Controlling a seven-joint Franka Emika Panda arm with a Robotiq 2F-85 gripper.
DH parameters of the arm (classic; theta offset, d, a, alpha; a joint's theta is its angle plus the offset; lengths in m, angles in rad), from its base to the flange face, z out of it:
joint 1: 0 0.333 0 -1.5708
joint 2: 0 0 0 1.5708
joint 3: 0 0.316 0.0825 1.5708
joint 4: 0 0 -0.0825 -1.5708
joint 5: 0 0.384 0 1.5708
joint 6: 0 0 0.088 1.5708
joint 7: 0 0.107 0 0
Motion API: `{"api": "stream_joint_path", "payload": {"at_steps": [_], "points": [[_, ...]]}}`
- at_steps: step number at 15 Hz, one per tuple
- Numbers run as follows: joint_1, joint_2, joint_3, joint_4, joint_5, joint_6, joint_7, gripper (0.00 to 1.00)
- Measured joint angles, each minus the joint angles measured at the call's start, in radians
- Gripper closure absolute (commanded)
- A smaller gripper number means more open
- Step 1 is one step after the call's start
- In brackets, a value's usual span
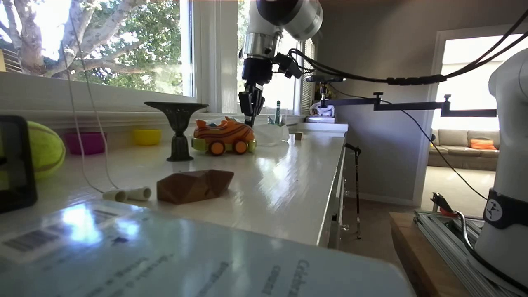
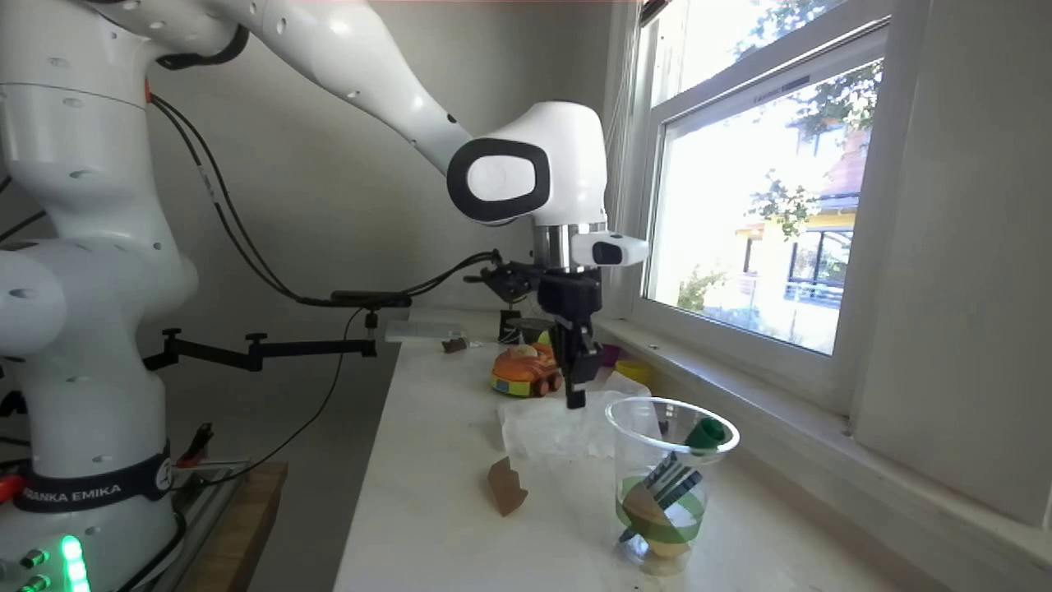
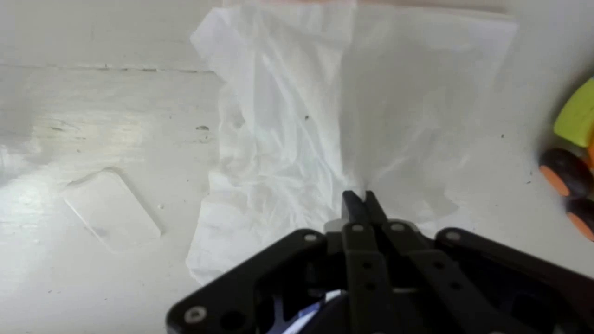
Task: Use the paper towel to clean the toy car
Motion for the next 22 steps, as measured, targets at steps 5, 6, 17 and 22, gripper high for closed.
{"api": "stream_joint_path", "payload": {"at_steps": [5,6,17,22], "points": [[-0.003,0.001,-0.003,-0.012,0.001,0.0,0.016,0.42],[-0.003,0.001,-0.003,-0.012,0.001,0.0,0.018,0.34],[0.012,-0.094,0.005,0.151,0.002,-0.499,0.005,0.0],[0.021,-0.141,0.009,0.17,-0.021,-0.477,-0.073,0.0]]}}
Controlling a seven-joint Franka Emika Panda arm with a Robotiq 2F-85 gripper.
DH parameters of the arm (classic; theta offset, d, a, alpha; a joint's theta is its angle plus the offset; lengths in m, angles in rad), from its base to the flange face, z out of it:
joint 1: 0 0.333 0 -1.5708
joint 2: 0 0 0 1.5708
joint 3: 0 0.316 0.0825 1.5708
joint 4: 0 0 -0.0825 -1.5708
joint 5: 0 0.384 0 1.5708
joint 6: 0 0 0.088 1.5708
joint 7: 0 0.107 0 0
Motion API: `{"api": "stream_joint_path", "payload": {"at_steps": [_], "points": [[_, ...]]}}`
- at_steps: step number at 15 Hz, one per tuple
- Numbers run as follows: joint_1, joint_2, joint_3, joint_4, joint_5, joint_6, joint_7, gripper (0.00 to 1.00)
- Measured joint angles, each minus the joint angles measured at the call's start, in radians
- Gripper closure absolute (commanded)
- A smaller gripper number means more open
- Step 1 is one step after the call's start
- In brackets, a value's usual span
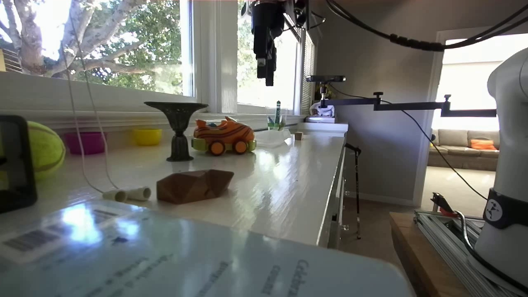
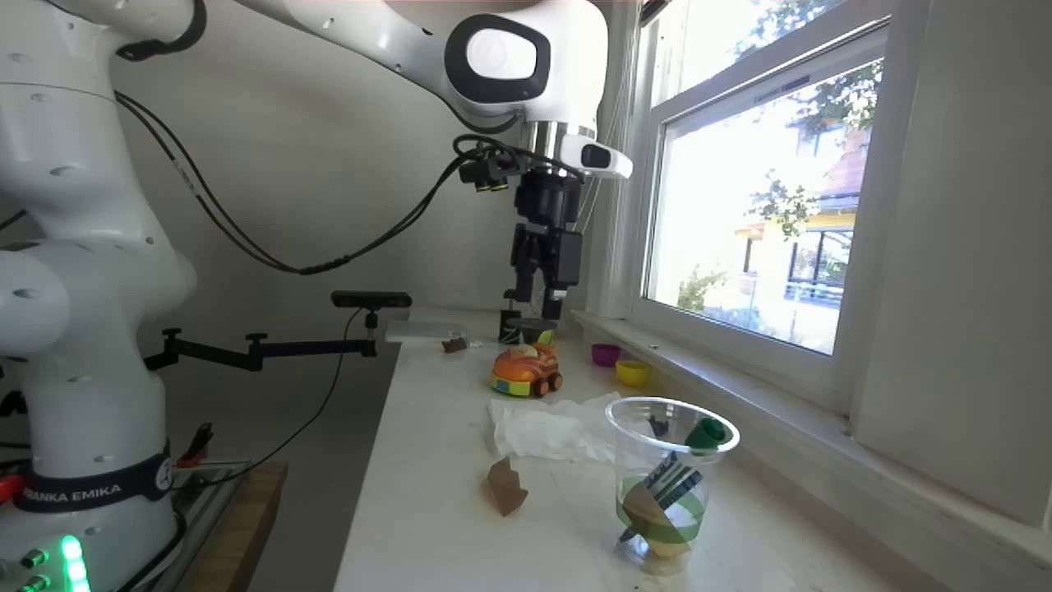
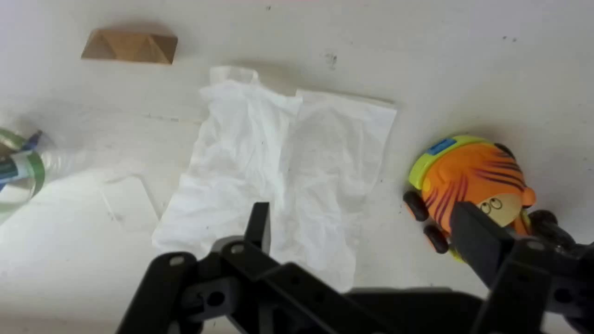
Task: Use the paper towel to clean the toy car
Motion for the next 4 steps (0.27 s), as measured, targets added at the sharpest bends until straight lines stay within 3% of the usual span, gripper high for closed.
{"api": "stream_joint_path", "payload": {"at_steps": [4], "points": [[0.017,-0.01,0.002,-0.043,-0.001,0.149,-0.045,0.0]]}}
